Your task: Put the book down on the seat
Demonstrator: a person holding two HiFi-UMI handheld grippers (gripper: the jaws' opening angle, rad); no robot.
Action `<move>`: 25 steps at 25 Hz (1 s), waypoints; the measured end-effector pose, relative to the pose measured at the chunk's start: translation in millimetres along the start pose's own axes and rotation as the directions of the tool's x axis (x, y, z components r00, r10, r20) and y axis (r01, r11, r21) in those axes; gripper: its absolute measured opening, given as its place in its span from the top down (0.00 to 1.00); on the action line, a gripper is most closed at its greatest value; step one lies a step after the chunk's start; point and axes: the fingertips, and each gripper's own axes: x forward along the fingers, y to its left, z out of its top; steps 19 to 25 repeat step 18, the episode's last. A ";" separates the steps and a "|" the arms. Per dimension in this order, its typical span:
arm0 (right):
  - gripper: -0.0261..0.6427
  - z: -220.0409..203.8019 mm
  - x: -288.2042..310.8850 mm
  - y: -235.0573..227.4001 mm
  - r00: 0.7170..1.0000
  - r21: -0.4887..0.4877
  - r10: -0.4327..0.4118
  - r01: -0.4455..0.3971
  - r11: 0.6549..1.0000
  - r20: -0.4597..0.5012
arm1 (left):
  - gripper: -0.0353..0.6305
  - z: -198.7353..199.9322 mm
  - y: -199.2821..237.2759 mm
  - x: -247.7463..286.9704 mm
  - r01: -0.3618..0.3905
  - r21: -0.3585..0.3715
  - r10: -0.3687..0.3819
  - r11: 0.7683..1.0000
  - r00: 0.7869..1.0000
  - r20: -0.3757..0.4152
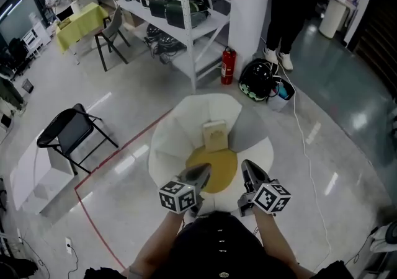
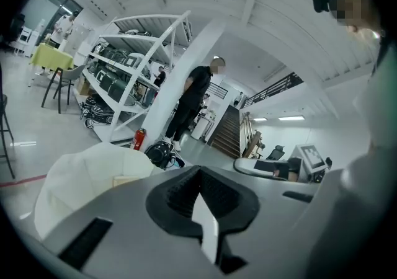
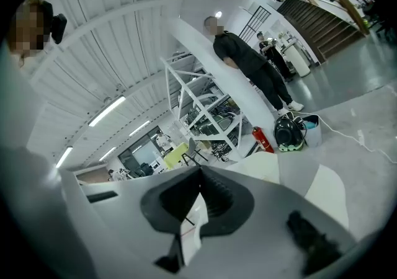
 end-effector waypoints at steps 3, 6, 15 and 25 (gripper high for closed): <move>0.94 -0.7 3.2 4.0 1.000 -0.006 0.010 -0.010 1.000 -0.006 | 0.93 2.4 3.5 -2.4 -0.012 -0.001 0.012 1.000 1.000 0.009; 0.94 -0.1 6.1 9.7 1.000 -0.021 0.021 -0.021 1.000 -0.009 | 0.93 6.3 3.0 -1.7 -0.009 0.011 0.009 1.000 1.000 0.014; 0.94 -0.6 13.4 18.1 0.999 -0.042 0.041 -0.042 0.998 -0.021 | 0.93 7.0 3.9 4.6 -0.001 0.014 0.001 1.000 1.000 0.010; 0.94 1.2 15.6 17.7 0.999 -0.043 0.042 -0.043 0.998 -0.020 | 0.93 7.6 4.6 7.6 0.002 0.014 -0.002 1.000 1.000 0.008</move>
